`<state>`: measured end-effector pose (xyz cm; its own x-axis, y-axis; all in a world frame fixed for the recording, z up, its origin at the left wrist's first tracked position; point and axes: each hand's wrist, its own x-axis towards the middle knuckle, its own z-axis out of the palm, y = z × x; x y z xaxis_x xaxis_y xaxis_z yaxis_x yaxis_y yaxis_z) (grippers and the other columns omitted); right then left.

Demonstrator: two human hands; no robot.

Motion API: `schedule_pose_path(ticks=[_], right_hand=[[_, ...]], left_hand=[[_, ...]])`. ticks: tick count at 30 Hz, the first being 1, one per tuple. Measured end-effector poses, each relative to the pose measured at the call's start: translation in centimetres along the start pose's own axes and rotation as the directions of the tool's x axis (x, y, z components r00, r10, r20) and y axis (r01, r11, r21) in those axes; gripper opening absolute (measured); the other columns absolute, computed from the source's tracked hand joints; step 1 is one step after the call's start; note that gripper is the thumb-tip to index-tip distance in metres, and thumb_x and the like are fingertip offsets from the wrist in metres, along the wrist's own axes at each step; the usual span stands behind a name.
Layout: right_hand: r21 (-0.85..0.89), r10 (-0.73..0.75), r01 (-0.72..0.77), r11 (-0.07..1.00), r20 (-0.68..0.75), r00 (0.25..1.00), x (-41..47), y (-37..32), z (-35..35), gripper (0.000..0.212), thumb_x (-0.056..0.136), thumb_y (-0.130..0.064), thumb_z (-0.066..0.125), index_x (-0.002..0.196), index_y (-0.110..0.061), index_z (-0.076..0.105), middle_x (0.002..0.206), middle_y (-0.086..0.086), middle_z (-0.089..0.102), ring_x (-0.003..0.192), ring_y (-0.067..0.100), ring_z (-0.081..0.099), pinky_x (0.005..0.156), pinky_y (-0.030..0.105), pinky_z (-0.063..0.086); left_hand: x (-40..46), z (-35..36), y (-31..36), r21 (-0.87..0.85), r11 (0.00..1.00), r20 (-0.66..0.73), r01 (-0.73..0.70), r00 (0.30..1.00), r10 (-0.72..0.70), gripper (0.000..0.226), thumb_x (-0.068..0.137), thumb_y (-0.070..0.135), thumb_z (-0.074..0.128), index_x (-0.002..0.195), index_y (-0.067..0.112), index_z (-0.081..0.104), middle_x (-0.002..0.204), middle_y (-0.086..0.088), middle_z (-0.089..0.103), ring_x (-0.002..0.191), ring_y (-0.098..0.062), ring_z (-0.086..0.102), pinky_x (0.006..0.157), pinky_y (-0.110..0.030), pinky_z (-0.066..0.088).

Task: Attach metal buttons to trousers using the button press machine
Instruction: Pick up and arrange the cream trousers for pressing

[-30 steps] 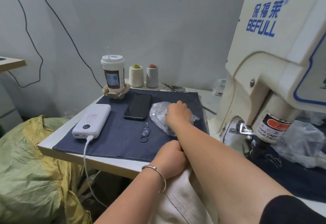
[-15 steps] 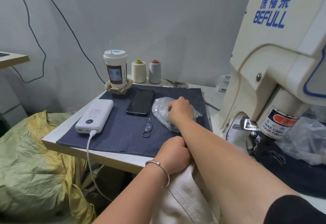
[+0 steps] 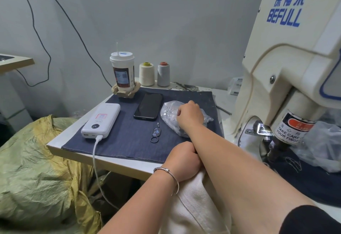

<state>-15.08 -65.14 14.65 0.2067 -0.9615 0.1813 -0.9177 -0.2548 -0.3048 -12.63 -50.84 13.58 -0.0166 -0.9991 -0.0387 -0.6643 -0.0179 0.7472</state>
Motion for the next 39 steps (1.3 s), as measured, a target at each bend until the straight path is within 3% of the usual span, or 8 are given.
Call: schedule_pose_path(ticks=[14, 17, 19, 24, 27, 29, 36, 39], right_hand=[[0.14, -0.053, 0.079, 0.987, -0.184, 0.981, -2.5, -0.2, -2.7, 0.02, 0.093, -0.018, 0.053, 0.096, -0.011, 0.072, 0.116, 0.002, 0.049, 0.114, 0.023, 0.038, 0.085, 0.036, 0.045], [0.254, -0.064, 0.131, 0.958, -0.255, 0.965, -5.2, -0.8, -4.7, 0.017, 0.093, -0.019, 0.056, 0.095, -0.01, 0.071, 0.107, 0.004, 0.059, 0.105, 0.025, 0.049, 0.085, 0.038, 0.043], [0.305, -0.047, 0.137, 0.942, -0.287, 0.957, -7.9, -1.0, -5.8, 0.015, 0.093, -0.021, 0.056, 0.09, -0.012, 0.069, 0.094, 0.003, 0.068, 0.093, 0.026, 0.058, 0.083, 0.035, 0.04], [0.498, -0.069, 0.21, 0.841, -0.287, 0.956, -16.0, 1.4, -8.3, 0.007, 0.086, -0.02, 0.068, 0.086, -0.015, 0.073, 0.083, 0.002, 0.073, 0.083, 0.024, 0.064, 0.087, 0.04, 0.045], [0.571, -0.046, 0.2, 0.796, -0.272, 0.961, -20.2, 4.8, -9.4, 0.004, 0.082, -0.018, 0.072, 0.084, -0.017, 0.075, 0.078, -0.003, 0.073, 0.08, 0.019, 0.065, 0.082, 0.039, 0.049], [0.605, 0.021, 0.163, 0.779, -0.286, 0.958, -22.3, 7.6, -10.1, 0.002, 0.08, -0.019, 0.073, 0.08, -0.02, 0.074, 0.074, -0.007, 0.072, 0.073, 0.007, 0.064, 0.073, 0.032, 0.052], [0.597, 0.286, 0.007, 0.802, -0.395, 0.873, -24.3, 18.8, -13.8, 0.008, 0.078, -0.015, 0.078, 0.079, -0.023, 0.075, 0.068, -0.019, 0.069, 0.071, -0.006, 0.064, 0.066, 0.006, 0.047], [0.473, 0.309, -0.141, 0.87, -0.299, 0.903, -22.5, 23.0, -14.7, 0.007, 0.082, -0.012, 0.074, 0.083, -0.018, 0.077, 0.074, -0.012, 0.07, 0.07, 0.001, 0.065, 0.074, 0.018, 0.053]], left_hand=[[-0.1, 0.2, 0.1, -0.098, 0.994, 0.01, 0.041, 0.999, -0.041, 0.031, 0.086, 0.018, 0.062, 0.057, 0.012, 0.053, 0.062, -0.004, 0.056, 0.065, -0.019, 0.04, 0.062, -0.031, 0.037], [-0.6, 0.0, 0.5, -0.048, 0.999, -0.016, 0.018, 1.0, -0.019, 0.013, 0.091, 0.013, 0.059, 0.087, 0.006, 0.069, 0.09, -0.016, 0.07, 0.077, -0.02, 0.049, 0.071, -0.031, 0.044], [-0.7, -0.1, 0.8, 0.055, 0.998, -0.018, 0.018, 1.0, -0.018, 0.026, 0.095, 0.005, 0.052, 0.117, -0.004, 0.063, 0.118, -0.022, 0.066, 0.091, -0.026, 0.055, 0.073, -0.022, 0.038], [-1.0, -0.2, 1.7, 0.189, 0.982, -0.005, 0.007, 1.0, -0.006, 0.036, 0.1, 0.0, 0.043, 0.134, -0.005, 0.052, 0.135, -0.022, 0.057, 0.123, -0.031, 0.052, 0.084, -0.025, 0.035], [-0.9, 0.3, 1.7, 0.156, 0.987, -0.03, -0.03, 0.999, 0.035, 0.023, 0.091, 0.02, 0.055, 0.092, 0.004, 0.071, 0.082, -0.008, 0.063, 0.078, -0.02, 0.054, 0.057, -0.02, 0.034], [-0.6, 0.6, 1.5, -0.001, 1.0, -0.031, 0.031, 0.999, -0.031, 0.039, 0.088, 0.037, 0.063, 0.062, 0.01, 0.054, 0.062, 0.0, 0.044, 0.063, -0.015, 0.039, 0.057, -0.027, 0.032], [-0.5, 0.7, 1.2, -0.038, 0.995, -0.04, 0.09, 0.995, -0.092, 0.054, 0.09, 0.047, 0.065, 0.057, 0.018, 0.034, 0.06, -0.003, 0.033, 0.059, -0.017, 0.033, 0.062, -0.032, 0.028], [-0.5, 0.8, 1.2, -0.061, 0.994, -0.035, 0.096, 0.995, -0.098, 0.054, 0.089, 0.047, 0.066, 0.059, 0.015, 0.035, 0.063, -0.006, 0.032, 0.061, -0.019, 0.032, 0.064, -0.032, 0.029]])
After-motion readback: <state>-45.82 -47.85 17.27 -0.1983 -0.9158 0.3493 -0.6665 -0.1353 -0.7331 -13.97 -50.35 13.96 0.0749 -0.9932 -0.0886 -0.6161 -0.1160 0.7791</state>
